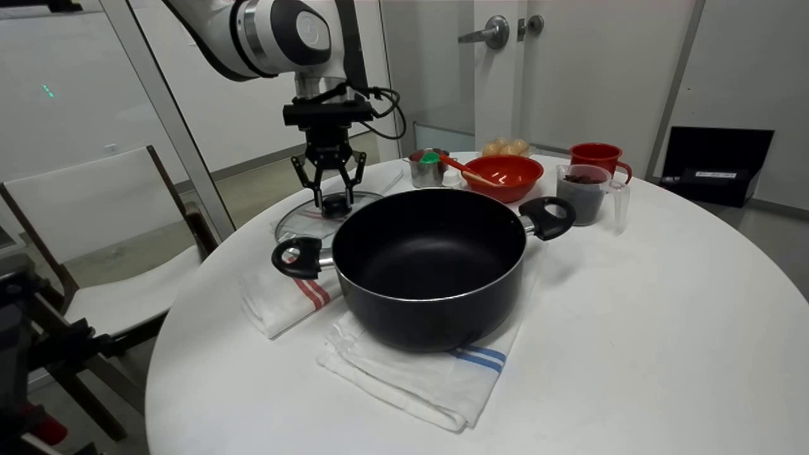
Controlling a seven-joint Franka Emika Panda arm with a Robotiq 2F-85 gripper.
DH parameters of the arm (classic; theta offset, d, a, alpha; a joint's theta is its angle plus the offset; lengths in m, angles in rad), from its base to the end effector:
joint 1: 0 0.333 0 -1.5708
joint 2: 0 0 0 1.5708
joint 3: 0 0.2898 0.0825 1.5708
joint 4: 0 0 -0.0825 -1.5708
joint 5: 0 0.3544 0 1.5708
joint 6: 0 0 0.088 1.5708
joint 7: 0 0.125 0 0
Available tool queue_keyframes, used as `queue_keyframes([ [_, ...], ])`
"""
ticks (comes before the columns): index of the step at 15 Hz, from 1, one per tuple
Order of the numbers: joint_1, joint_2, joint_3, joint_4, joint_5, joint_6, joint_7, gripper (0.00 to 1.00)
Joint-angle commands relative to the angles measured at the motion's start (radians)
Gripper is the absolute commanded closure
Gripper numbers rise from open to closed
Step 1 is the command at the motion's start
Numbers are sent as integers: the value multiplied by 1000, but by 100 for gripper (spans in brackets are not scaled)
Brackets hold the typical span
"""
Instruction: Put the lid on the pot
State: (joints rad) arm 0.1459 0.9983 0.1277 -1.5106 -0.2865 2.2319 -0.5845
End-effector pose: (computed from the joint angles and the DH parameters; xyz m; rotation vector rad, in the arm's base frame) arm 0.5992 0.1500 0.0430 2.6769 1.4989 -0.4199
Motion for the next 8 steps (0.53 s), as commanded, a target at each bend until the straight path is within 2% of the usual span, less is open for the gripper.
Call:
queue_keyframes([
  [1,1,-13,-2,-6,-22,4,9,75],
  [8,3,-129,-7,-103,-39,4,27,75],
])
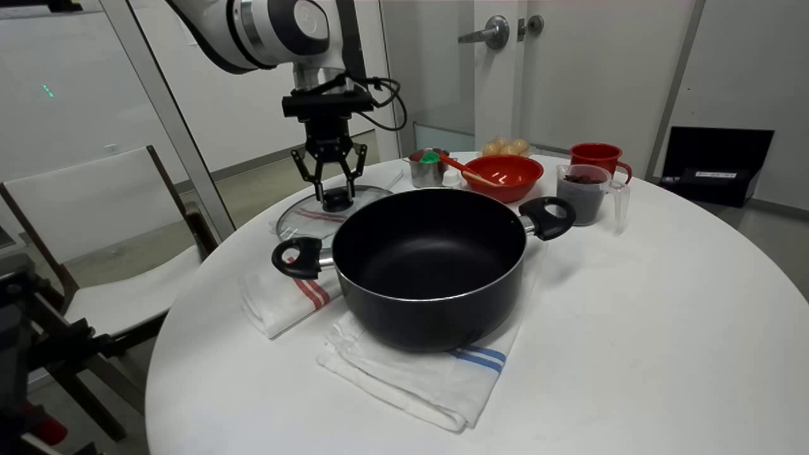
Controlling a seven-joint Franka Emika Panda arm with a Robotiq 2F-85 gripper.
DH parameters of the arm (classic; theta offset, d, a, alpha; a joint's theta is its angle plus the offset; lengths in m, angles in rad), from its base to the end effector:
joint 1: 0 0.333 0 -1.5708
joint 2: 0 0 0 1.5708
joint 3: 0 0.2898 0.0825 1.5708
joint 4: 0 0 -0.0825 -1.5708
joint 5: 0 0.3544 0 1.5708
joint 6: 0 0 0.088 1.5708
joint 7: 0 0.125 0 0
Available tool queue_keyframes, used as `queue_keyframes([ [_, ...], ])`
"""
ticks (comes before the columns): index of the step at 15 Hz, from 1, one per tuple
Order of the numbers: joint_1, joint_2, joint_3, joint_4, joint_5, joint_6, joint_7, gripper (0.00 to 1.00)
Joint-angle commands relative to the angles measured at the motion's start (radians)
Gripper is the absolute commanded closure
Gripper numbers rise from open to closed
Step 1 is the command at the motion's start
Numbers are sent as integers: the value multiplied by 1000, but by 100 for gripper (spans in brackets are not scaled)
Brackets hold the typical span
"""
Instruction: Put the lid on the pot
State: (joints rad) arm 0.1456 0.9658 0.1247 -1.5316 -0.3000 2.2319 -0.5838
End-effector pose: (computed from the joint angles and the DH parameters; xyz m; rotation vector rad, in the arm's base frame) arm 0.6011 0.1480 0.0560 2.6575 1.5019 -0.4047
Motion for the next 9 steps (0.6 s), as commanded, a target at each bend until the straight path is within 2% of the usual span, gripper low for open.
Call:
queue_keyframes([
  [1,0,-113,1,-91,-23,-1,23,75],
  [9,-13,-278,8,-157,2,-41,44,75],
])
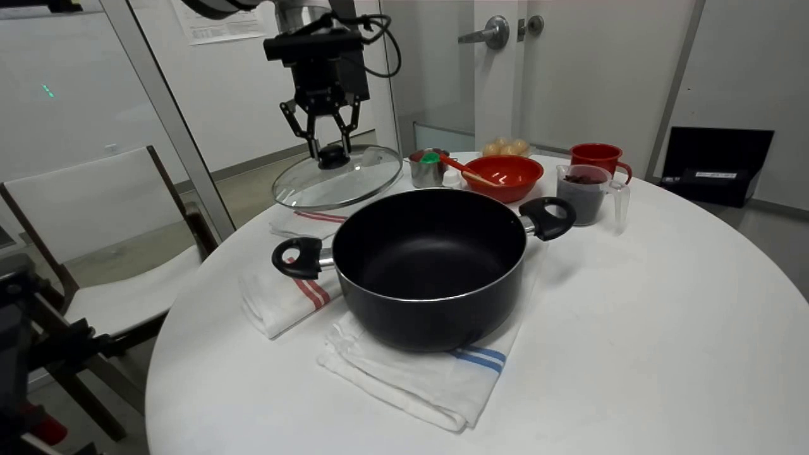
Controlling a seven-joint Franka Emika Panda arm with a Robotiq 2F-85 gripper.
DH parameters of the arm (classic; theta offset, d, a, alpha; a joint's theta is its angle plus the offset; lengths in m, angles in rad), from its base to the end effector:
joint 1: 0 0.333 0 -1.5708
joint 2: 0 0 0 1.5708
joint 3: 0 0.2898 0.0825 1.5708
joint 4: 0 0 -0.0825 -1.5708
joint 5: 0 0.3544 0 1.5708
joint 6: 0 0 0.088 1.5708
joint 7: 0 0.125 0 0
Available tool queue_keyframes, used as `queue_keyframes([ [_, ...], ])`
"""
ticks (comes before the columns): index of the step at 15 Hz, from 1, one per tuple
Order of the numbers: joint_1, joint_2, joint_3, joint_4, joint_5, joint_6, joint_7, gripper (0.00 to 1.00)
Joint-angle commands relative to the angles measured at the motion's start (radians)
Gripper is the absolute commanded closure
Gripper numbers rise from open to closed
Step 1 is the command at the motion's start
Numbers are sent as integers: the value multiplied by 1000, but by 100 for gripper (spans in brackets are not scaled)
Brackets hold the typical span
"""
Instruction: Put the lid on the pot
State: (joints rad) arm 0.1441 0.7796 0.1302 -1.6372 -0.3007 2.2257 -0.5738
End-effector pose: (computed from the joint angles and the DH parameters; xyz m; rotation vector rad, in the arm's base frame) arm 0.6056 0.1510 0.1346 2.6402 1.4846 -0.2958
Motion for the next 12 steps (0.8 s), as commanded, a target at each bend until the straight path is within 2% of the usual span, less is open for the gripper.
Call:
queue_keyframes([
  [1,-19,-103,0,-47,11,-55,42,75],
  [8,-102,-166,-18,-31,79,-178,105,75],
  [12,-165,-177,-32,-43,148,-200,117,75],
])
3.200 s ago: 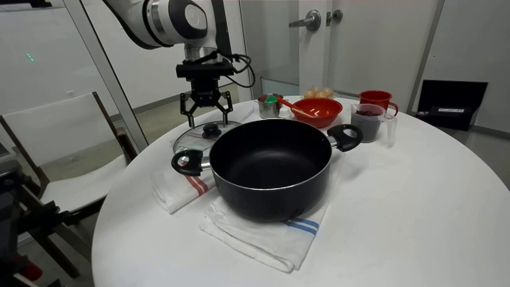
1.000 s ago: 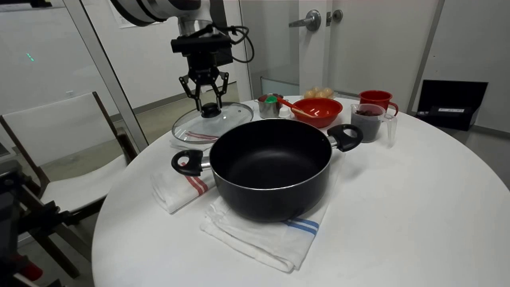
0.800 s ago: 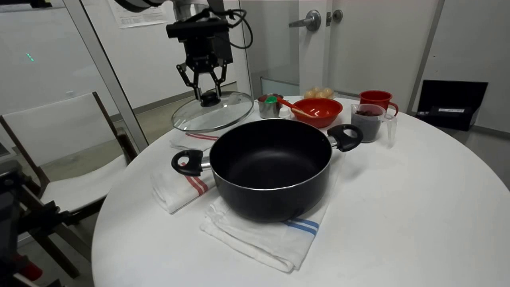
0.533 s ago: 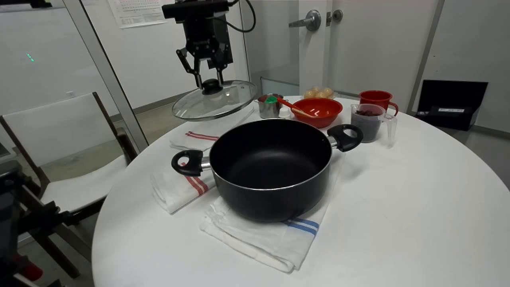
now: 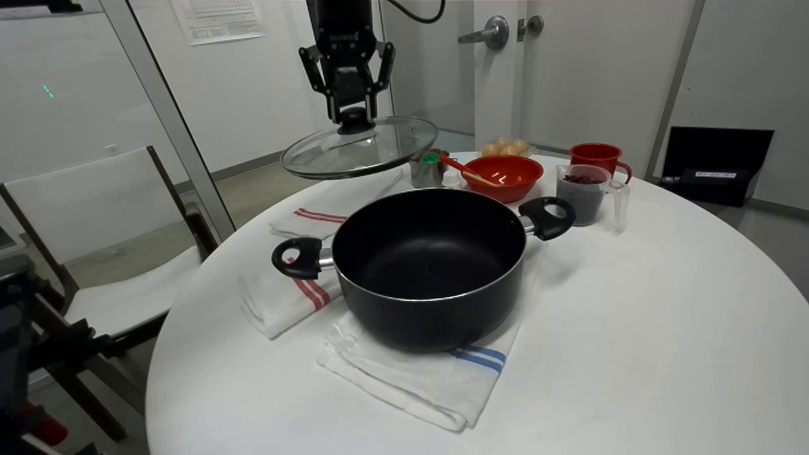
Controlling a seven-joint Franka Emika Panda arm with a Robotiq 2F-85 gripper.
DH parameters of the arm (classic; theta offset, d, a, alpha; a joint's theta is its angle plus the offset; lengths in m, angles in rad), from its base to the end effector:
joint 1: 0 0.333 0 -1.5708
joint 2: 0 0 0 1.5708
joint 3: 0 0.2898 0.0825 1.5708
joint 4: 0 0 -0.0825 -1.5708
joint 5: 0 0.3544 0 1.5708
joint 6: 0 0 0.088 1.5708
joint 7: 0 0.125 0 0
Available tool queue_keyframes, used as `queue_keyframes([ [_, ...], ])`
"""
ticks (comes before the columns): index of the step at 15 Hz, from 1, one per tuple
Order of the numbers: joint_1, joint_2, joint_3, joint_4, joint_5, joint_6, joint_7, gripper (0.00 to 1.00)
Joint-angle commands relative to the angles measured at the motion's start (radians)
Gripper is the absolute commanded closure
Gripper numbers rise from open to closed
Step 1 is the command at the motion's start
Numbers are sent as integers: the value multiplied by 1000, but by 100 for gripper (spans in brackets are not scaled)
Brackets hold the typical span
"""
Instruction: Put the lid on the pot
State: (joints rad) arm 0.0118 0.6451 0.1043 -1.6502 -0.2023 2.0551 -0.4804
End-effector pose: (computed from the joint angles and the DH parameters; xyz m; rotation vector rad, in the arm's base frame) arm 0.6150 0.0530 0.2016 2.8750 1.0472 -0.3822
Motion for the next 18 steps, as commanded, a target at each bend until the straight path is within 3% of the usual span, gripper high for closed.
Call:
queue_keyframes([
  [1,-49,-42,-10,-39,68,-25,28,75],
  [11,-174,-51,-47,-132,224,13,81,75],
  [18,-191,-42,-89,-120,231,14,153,75],
])
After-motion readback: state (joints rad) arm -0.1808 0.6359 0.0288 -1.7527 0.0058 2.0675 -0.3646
